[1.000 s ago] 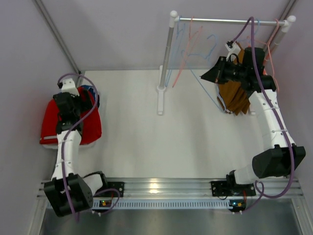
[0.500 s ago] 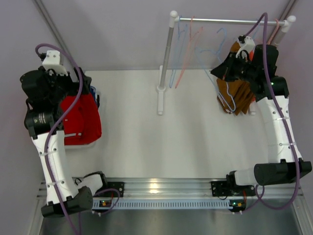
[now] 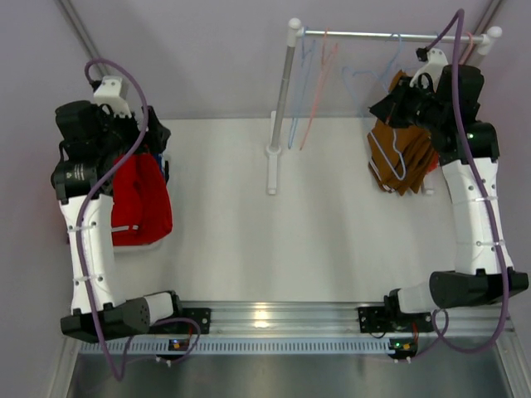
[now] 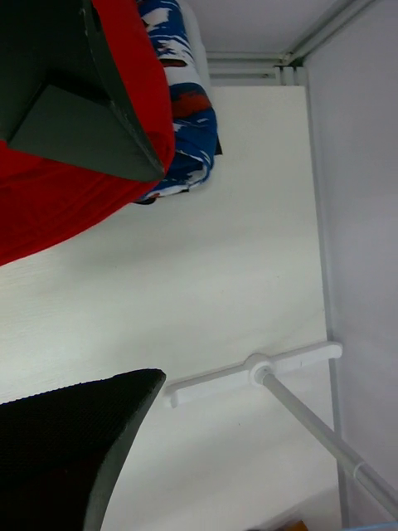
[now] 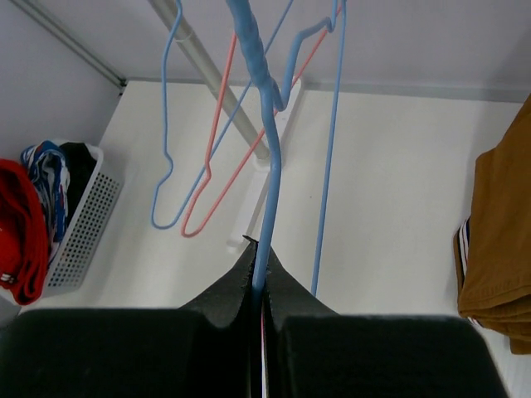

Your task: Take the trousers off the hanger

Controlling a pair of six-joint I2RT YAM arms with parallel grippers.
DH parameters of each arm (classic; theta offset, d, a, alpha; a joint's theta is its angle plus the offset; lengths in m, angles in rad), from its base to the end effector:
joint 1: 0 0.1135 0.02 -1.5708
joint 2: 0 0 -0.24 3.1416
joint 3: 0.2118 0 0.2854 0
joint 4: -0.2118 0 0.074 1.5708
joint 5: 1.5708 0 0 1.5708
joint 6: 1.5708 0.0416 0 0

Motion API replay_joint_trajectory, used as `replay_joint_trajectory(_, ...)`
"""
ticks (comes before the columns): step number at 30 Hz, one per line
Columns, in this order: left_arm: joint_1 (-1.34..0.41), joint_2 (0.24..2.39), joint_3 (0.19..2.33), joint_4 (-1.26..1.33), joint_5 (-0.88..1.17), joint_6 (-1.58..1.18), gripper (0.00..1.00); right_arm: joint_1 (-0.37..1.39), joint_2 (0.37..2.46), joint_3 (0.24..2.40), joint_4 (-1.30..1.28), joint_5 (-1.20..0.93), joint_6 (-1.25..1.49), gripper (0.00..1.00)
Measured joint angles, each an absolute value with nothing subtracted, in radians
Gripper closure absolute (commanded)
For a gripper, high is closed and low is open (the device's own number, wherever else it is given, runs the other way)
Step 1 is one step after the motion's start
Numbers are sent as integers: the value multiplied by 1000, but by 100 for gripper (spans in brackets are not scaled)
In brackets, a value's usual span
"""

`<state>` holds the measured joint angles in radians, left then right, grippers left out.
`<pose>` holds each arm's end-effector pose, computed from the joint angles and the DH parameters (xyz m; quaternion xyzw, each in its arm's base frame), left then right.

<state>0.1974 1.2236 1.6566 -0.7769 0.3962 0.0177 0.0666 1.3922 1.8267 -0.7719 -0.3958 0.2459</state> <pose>0.2701 0.0376 0.4728 0.0409 0.8086 -0.0994 0.5784 0.3095 0.0367 0.4844 -0.0416 0.8068 0.2467 0.5352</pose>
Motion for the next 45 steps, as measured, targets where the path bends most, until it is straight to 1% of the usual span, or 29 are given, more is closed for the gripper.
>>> replay_joint_trajectory(4,82,1283,1737,-777,356,17,1,66,1497,1913,-748,-373,255,100)
replay_joint_trajectory(7,23,1298,1741,-774,340,17,1,67,1587,1971,-730,-360,255,100)
replay_joint_trajectory(11,17,1319,1742,-773,312,-6,1,70,1698,2057,-722,-338,251,100)
replay_joint_trajectory(15,18,1328,1741,-772,292,-25,1,83,1763,2113,-707,-294,234,100)
replay_joint_trajectory(26,18,1328,1701,-764,232,-40,1,167,1817,2136,-642,-258,217,100)
replay_joint_trajectory(32,18,1336,1701,-770,221,-61,1,177,1827,2132,-638,-223,220,100)
replay_joint_trajectory(38,18,1363,1702,-781,243,-76,1,194,1827,2071,-614,-221,220,100)
replay_joint_trajectory(40,18,1367,1702,-781,245,-76,1,200,1826,2041,-607,-224,220,95)
replay_joint_trajectory(41,18,1368,1702,-782,245,-76,1,201,1826,2027,-604,-226,219,89)
replay_joint_trajectory(42,18,1368,1702,-781,246,-76,1,202,1825,2011,-597,-229,219,73)
replay_joint_trajectory(45,18,1368,1695,-780,246,-77,1,203,1814,1965,-586,-235,218,53)
